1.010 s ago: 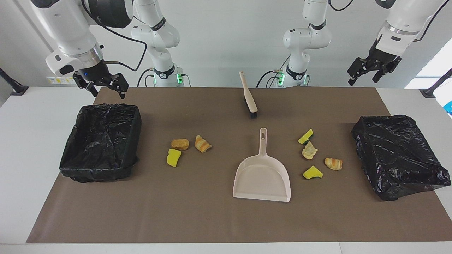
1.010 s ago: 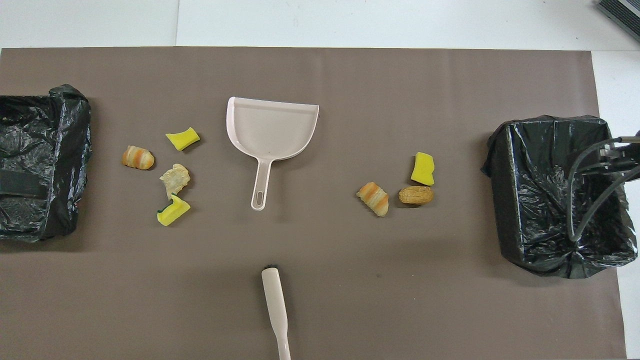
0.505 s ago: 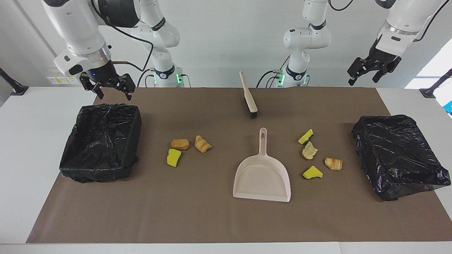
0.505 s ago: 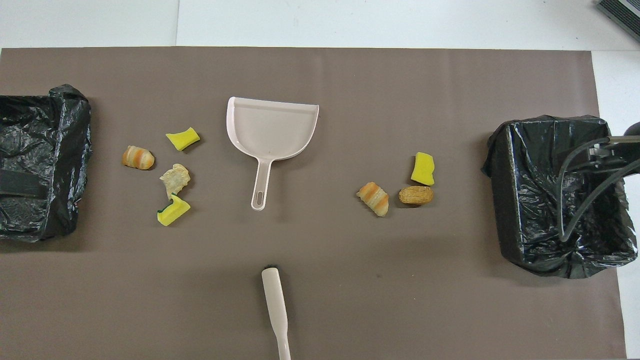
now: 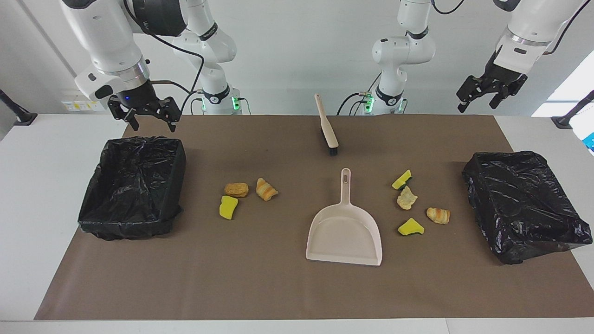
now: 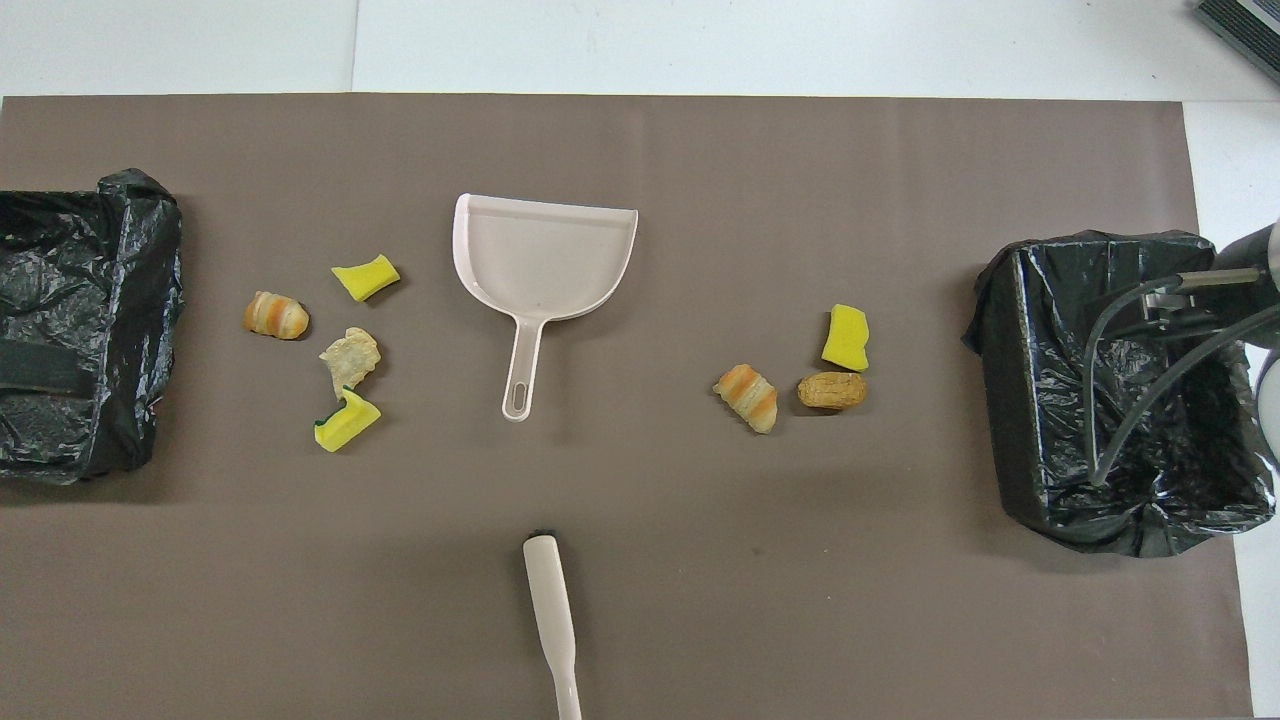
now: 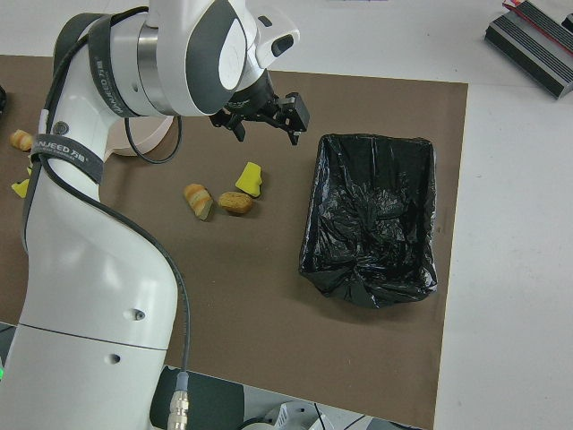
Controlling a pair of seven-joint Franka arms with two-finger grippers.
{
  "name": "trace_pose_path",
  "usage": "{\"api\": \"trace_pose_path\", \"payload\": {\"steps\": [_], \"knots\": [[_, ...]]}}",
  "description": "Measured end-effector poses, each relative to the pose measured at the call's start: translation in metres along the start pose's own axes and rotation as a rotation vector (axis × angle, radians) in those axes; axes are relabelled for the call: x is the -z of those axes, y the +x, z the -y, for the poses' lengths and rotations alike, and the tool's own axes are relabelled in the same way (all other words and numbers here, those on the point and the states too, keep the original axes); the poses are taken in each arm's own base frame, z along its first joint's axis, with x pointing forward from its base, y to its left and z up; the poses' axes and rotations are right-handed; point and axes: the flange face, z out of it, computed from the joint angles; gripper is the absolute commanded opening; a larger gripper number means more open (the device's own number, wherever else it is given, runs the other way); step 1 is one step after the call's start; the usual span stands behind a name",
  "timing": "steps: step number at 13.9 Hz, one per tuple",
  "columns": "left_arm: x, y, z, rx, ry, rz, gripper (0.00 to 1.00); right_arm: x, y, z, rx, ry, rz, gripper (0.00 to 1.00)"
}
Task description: Sweep and dump trash in bin
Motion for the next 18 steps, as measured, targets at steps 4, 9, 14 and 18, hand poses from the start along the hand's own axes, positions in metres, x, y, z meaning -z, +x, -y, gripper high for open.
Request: {"api": "trace_pose_path", "payload": {"steps": [4, 9, 14, 18], "knots": [[0.0, 0.0, 0.0, 0.0, 0.0, 0.0, 1.0, 0.0, 0.0, 0.0, 0.0, 0.0, 0.0, 1.0], [0.0, 0.0, 0.0, 0.0, 0.0, 0.0, 1.0, -0.0006, 0.0001, 0.0024, 0.004, 0.0, 0.0, 1.0], [0.0, 0.0, 0.0, 0.0, 0.0, 0.0, 1.0, -0.0005, 0.0001, 0.0028, 0.005, 0.0, 0.0, 1.0], [-0.0039, -0.009, -0.0065, -0.013, 0.005, 0.062, 1.0, -0.0016, 0.0004, 0.003, 0.005, 0.0, 0.0, 1.0]]}}
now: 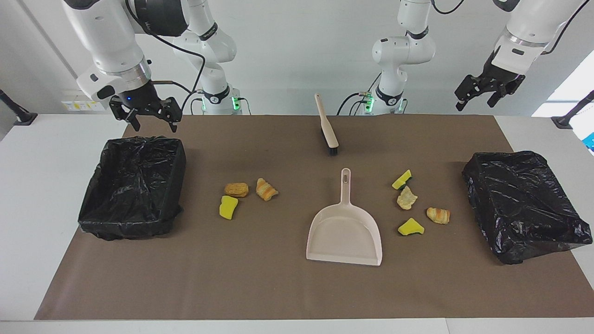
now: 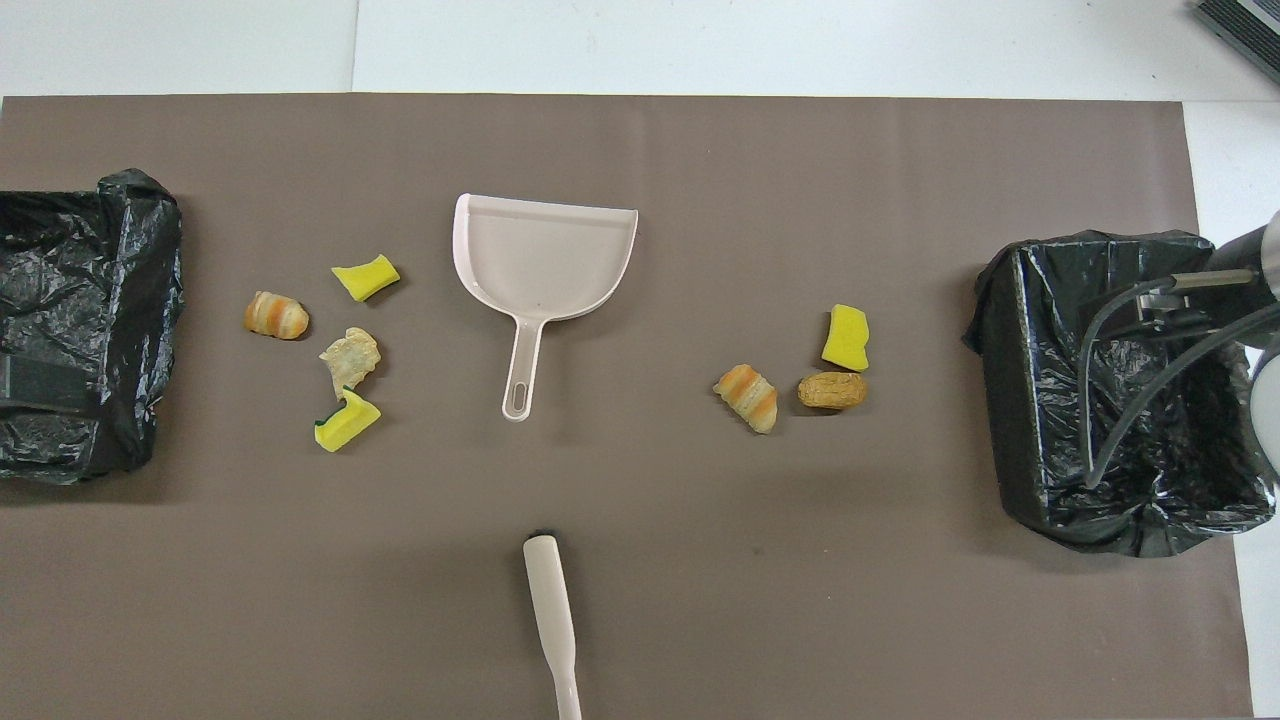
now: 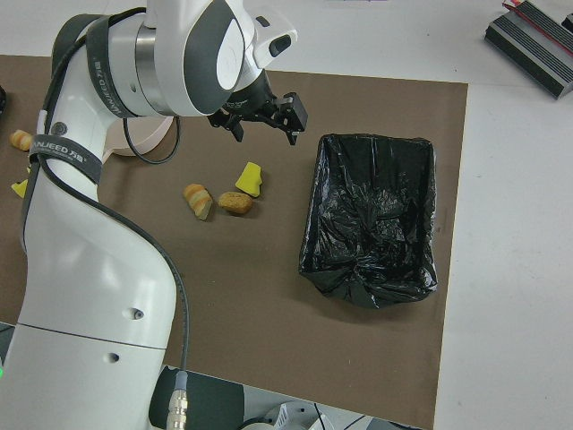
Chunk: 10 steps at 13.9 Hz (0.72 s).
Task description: Sweep and dump trash in bin
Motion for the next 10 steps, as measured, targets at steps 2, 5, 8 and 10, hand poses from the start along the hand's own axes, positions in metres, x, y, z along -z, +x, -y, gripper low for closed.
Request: {"api": "trace_pose_path", "payload": {"steps": [2, 5, 8, 10], "knots": [[-0.003, -0.007, -0.019, -0.004, -0.013, 0.024, 1.0, -0.004, 0.002, 0.0, 0.001, 0.0, -0.01, 1.0], [-0.017, -0.027, -0.068, 0.049, -0.016, 0.055, 1.0, -0.012, 0.006, 0.003, 0.005, 0.001, -0.024, 1.0], [-0.038, -0.06, -0.121, 0.094, -0.009, 0.076, 1.0, -0.016, 0.006, 0.011, 0.019, 0.001, -0.026, 1.0], [-0.057, -0.087, -0.164, 0.113, -0.003, 0.058, 1.0, -0.016, 0.007, 0.006, 0.011, 0.001, -0.026, 1.0]]}}
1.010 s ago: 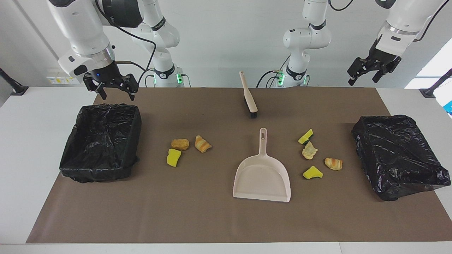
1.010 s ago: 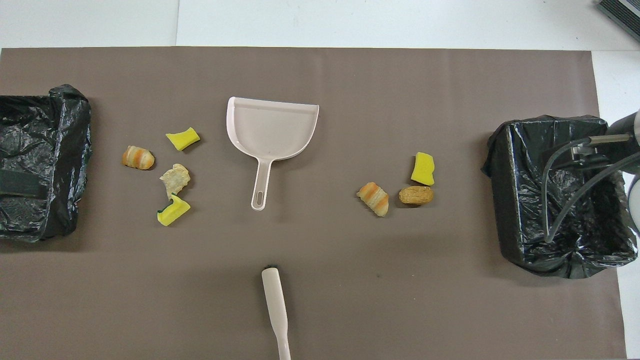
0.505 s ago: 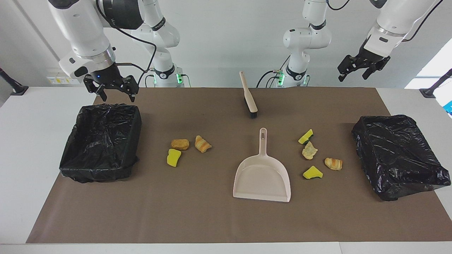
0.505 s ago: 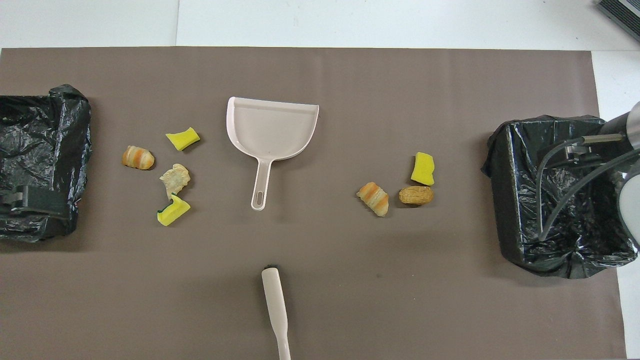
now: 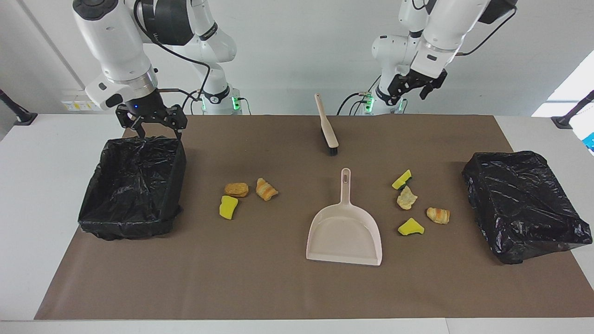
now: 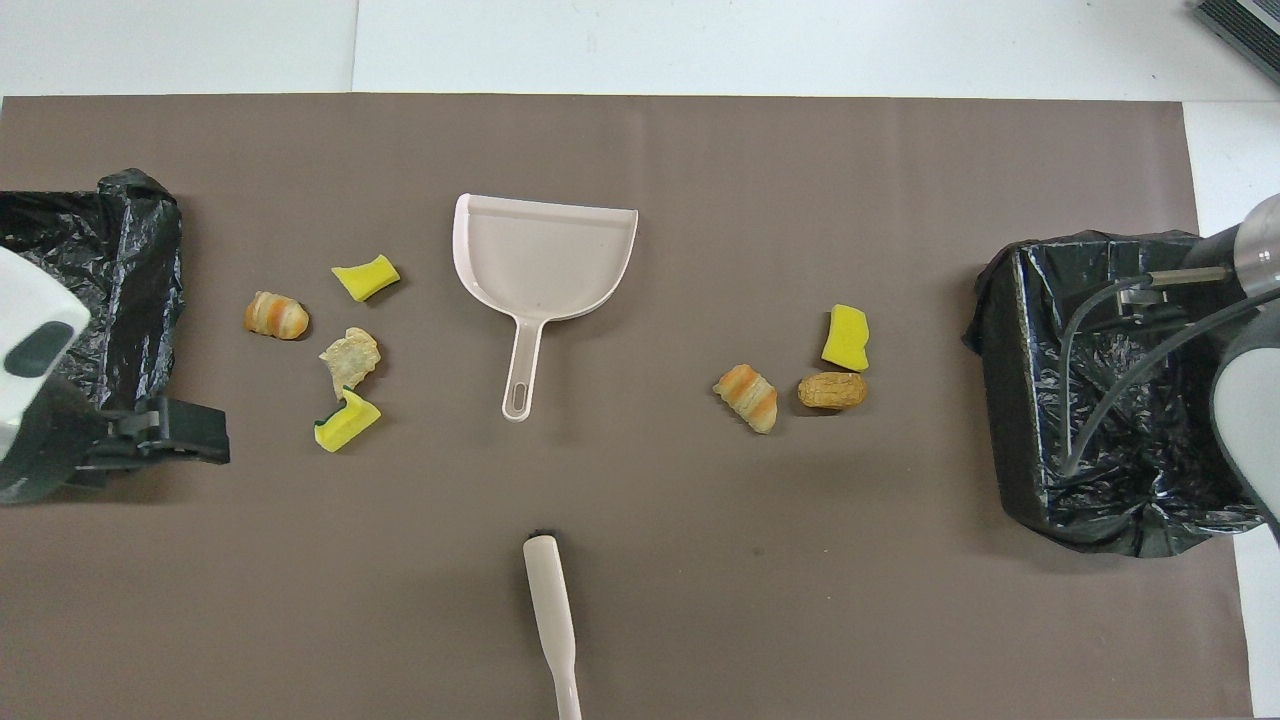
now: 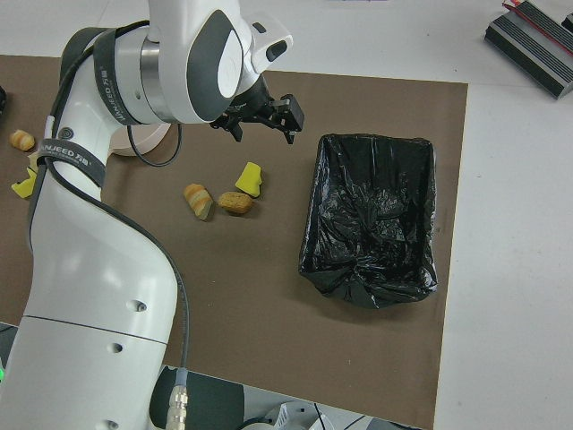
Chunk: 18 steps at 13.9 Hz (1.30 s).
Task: Sweep and dump trash in bin
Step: 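Grasp the beige brush handle with the left gripper and lift it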
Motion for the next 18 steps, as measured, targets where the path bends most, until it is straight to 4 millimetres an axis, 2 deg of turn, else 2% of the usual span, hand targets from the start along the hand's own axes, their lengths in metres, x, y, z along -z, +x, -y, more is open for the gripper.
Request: {"api": "trace_pose_path", "payload": {"steps": [3, 5, 10, 13, 15, 18], "knots": [[-0.043, -0.041, -0.052, 0.009, 0.0, -0.024, 1.0, 0.0, 0.0, 0.003, 0.006, 0.0, -0.001, 1.0], [-0.07, -0.064, -0.071, 0.017, 0.007, -0.025, 1.0, 0.0, 0.0, 0.002, 0.004, 0.0, -0.001, 1.0], [-0.136, -0.134, -0.099, 0.021, -0.015, -0.059, 1.0, 0.0, 0.0, -0.006, -0.011, 0.0, 0.0, 1.0], [-0.187, -0.172, -0.12, -0.015, -0.03, -0.074, 1.0, 0.0, 0.0, -0.006, -0.01, 0.0, 0.0, 1.0], [-0.221, -0.182, -0.126, -0.03, -0.002, -0.061, 1.0, 0.0, 0.0, -0.006, -0.01, 0.0, 0.0, 1.0], [-0.251, -0.188, -0.126, -0.047, 0.048, -0.037, 1.0, 0.0, 0.0, -0.006, -0.01, 0.0, 0.0, 1.0]]}}
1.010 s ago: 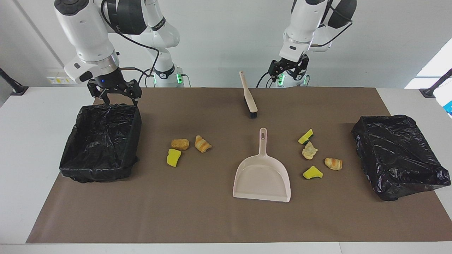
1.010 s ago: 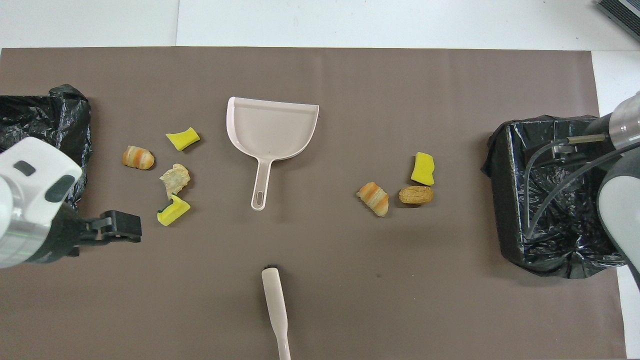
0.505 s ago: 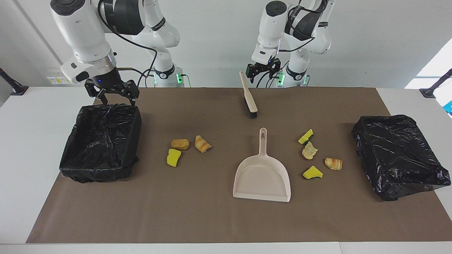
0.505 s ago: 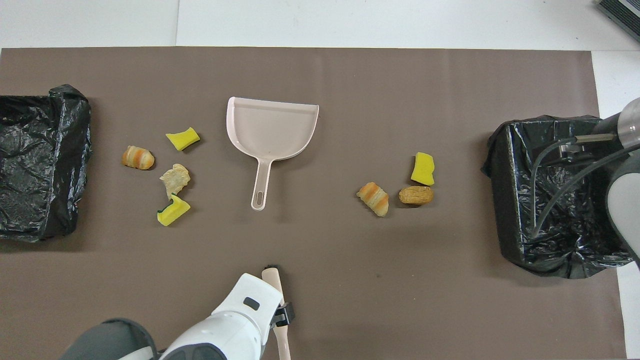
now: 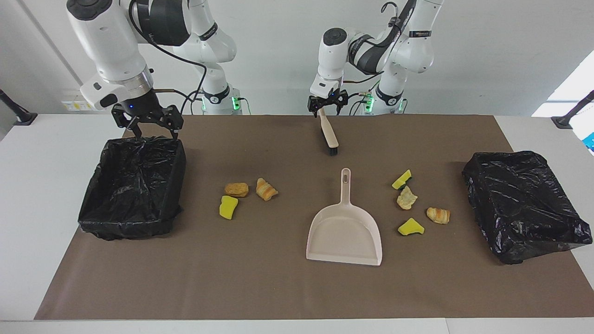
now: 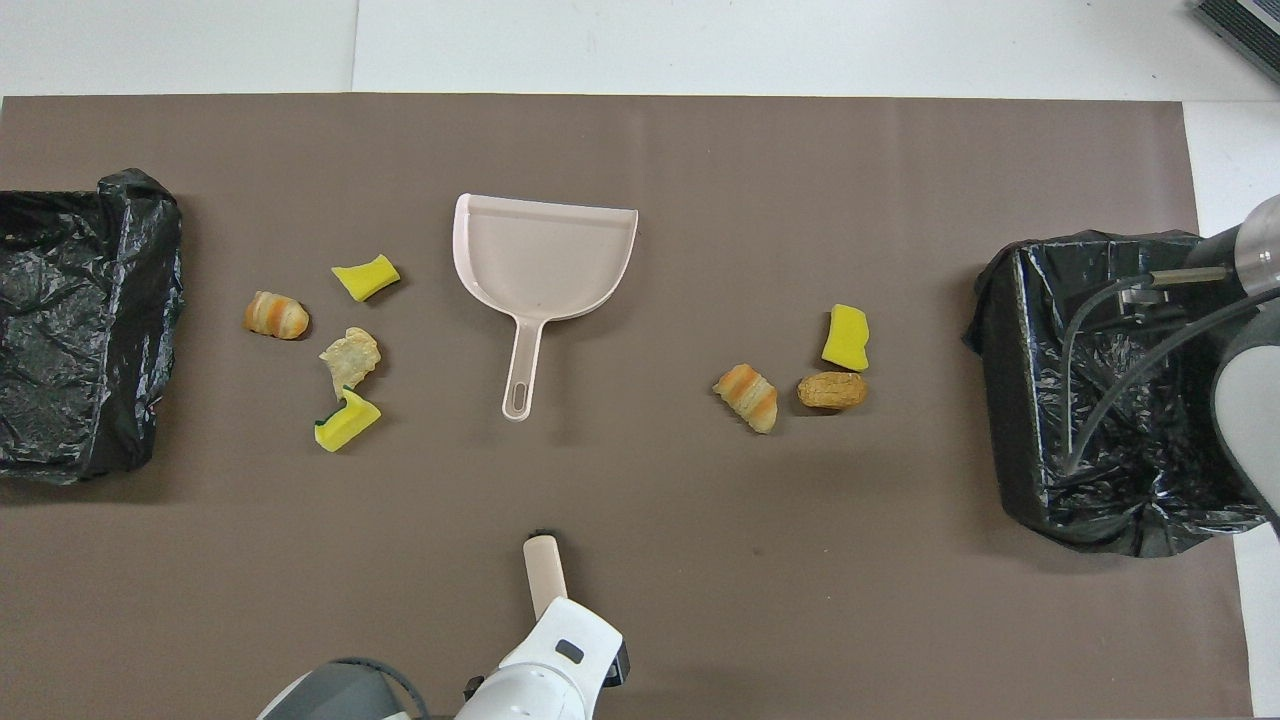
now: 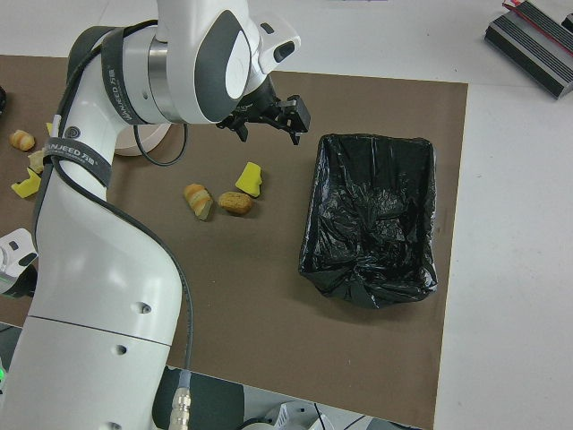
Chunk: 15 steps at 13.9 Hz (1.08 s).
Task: Sweep and dump trash in bin
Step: 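Grasp the beige brush handle with the left gripper and lift it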
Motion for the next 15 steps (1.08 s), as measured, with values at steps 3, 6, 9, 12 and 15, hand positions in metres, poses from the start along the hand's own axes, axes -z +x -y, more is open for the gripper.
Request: {"api": "trace_pose_path", "payload": {"steps": [3, 6, 9, 12, 15], "knots": [[-0.013, -0.021, -0.008, -0.02, 0.005, 0.044, 1.0, 0.0, 0.0, 0.0, 0.0, 0.0, 0.0, 1.0], [-0.013, -0.033, -0.013, -0.022, -0.008, 0.071, 1.0, 0.0, 0.0, 0.0, 0.0, 0.0, 0.0, 1.0], [-0.016, -0.053, -0.019, -0.047, -0.005, 0.083, 0.88, 0.0, 0.0, 0.0, 0.0, 0.0, 0.0, 1.0], [-0.021, -0.057, -0.02, -0.048, 0.007, 0.086, 0.66, 0.0, 0.0, 0.0, 0.0, 0.0, 0.0, 1.0], [-0.026, -0.056, -0.018, -0.041, 0.019, 0.093, 0.0, -0.001, 0.0, 0.0, 0.001, 0.0, 0.002, 1.0]]}}
